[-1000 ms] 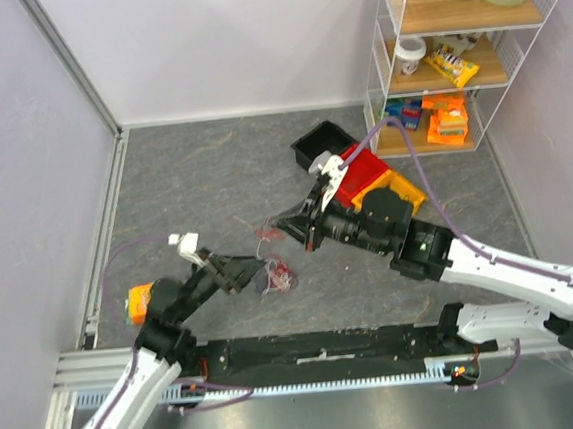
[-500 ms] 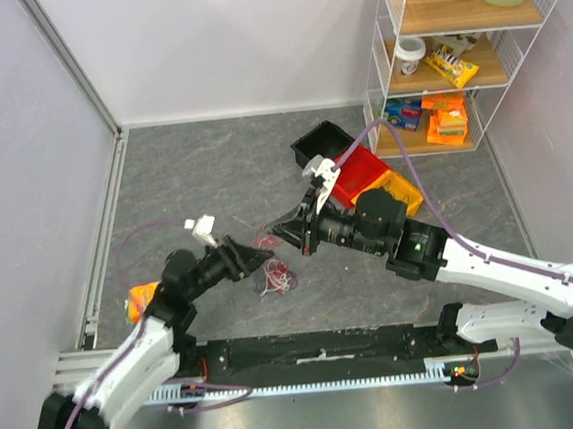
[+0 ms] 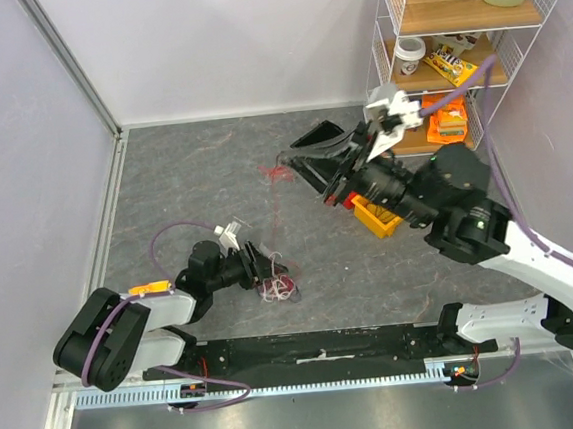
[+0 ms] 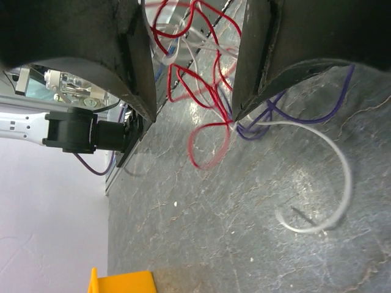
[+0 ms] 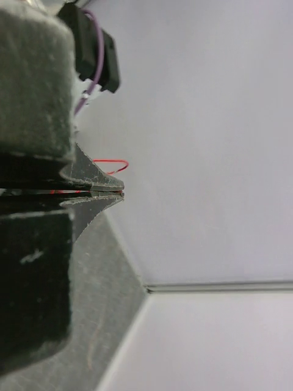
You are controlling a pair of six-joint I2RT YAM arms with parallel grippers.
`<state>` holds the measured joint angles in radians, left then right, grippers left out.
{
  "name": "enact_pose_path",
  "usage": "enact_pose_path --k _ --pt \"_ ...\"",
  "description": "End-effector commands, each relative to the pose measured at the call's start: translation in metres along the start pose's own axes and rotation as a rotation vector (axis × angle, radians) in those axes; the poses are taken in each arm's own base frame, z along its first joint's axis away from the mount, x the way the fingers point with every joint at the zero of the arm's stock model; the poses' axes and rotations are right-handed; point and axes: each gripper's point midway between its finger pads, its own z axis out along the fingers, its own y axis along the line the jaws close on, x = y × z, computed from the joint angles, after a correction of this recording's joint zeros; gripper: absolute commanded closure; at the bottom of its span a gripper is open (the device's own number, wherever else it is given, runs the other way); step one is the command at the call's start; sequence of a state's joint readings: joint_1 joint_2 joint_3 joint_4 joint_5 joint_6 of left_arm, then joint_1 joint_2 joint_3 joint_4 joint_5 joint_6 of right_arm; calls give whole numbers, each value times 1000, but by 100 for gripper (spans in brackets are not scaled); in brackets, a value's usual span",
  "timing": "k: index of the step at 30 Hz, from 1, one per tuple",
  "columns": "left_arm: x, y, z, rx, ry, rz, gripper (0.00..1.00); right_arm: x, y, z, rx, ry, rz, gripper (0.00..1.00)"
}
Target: Untangle the cables
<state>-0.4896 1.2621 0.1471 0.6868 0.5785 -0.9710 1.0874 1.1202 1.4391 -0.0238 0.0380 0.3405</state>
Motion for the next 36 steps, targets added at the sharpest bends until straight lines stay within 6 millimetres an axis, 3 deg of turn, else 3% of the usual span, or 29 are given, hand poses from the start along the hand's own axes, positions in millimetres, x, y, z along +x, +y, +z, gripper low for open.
enact_pose_path --k 1,6,9,13,16,19,21,23,28,31,36 --pt "-8 0 5 9 -30 51 43 -69 -2 -11 55 -137 -85 100" --pt "-9 4 6 -7 -41 45 46 -121 3 -25 68 -247 -120 100" --pt "-11 6 5 -20 -62 42 47 -130 -2 -31 98 -259 -139 100" --pt "-13 0 0 7 -85 65 46 -101 -24 -36 193 -196 -160 100" --pt "-11 -4 -4 31 -94 83 43 -47 -58 -40 331 -78 -192 100" --pt "-10 -6 -7 45 -106 96 41 10 -108 -51 566 43 -259 100" --pt "-11 -7 -8 52 -113 100 40 31 -134 -59 688 104 -311 100" --pt "-9 -7 -8 55 -107 100 40 35 -152 -61 755 128 -330 100" --pt "-10 -6 -8 54 -114 99 39 10 -190 -55 810 101 -319 100" --pt "-10 -8 -9 61 -120 101 39 2 -219 -63 888 95 -328 100" --pt "-10 -7 -9 59 -121 105 38 12 -262 -76 997 124 -346 100"
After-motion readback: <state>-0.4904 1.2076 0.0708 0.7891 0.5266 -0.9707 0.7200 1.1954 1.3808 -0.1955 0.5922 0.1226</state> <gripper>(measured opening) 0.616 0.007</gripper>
